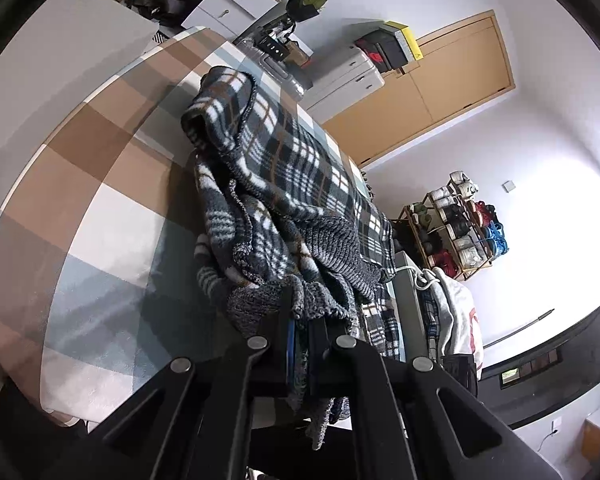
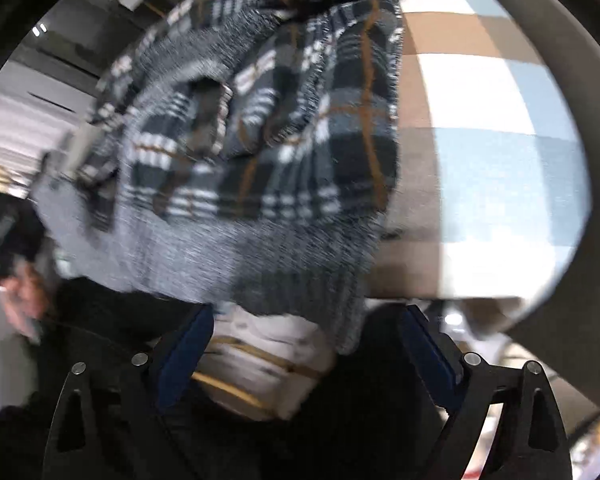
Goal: Fold large clothes
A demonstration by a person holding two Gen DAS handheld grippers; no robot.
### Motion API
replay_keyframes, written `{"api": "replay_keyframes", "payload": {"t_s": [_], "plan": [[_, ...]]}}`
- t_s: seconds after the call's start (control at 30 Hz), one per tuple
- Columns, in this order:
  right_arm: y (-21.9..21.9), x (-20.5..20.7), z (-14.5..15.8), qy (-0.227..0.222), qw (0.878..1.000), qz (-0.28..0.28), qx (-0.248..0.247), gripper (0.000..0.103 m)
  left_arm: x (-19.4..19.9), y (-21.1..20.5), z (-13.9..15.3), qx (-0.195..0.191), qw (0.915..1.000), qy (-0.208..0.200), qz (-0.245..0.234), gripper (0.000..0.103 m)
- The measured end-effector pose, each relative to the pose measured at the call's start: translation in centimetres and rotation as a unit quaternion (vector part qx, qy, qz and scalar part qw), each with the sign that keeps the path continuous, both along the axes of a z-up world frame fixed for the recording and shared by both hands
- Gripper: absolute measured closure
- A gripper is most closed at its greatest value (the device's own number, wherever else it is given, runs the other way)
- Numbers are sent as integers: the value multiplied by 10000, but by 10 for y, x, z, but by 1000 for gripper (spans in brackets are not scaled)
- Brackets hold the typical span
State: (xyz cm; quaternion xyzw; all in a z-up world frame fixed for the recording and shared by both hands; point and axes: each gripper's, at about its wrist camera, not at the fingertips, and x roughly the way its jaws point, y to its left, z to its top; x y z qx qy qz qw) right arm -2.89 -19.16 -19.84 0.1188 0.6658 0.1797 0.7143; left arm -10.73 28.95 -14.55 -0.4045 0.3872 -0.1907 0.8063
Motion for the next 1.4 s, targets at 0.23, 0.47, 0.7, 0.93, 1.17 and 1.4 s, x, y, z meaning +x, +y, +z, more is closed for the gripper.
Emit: {"api": "replay_keyframes", "payload": {"t_s": [0.23,0.47,0.7,0.93,1.17,1.4], "plan": [[-9,-15,-9,274,9979,-274,523,91,0,0,1,93,10000,19,11,103],[-12,-18,21,-492,9861,-660,1443,95,4,0,7,114,9999,29,-21,103],[-23,7,50,-1038,9592,-1392,2232,96,25,2,21,-20,9998,177,-101,103],[-20,61,95,-1566,9477,-1479,2354,97,66,10,40,-207,9987,459,-40,103],[3,140,137,-1710,9557,-1195,2075,97,116,18,52,-611,9936,948,43,103],[14,249,138,-1595,9678,-1298,1454,97,180,57,37,-887,9822,1501,700,103]]}}
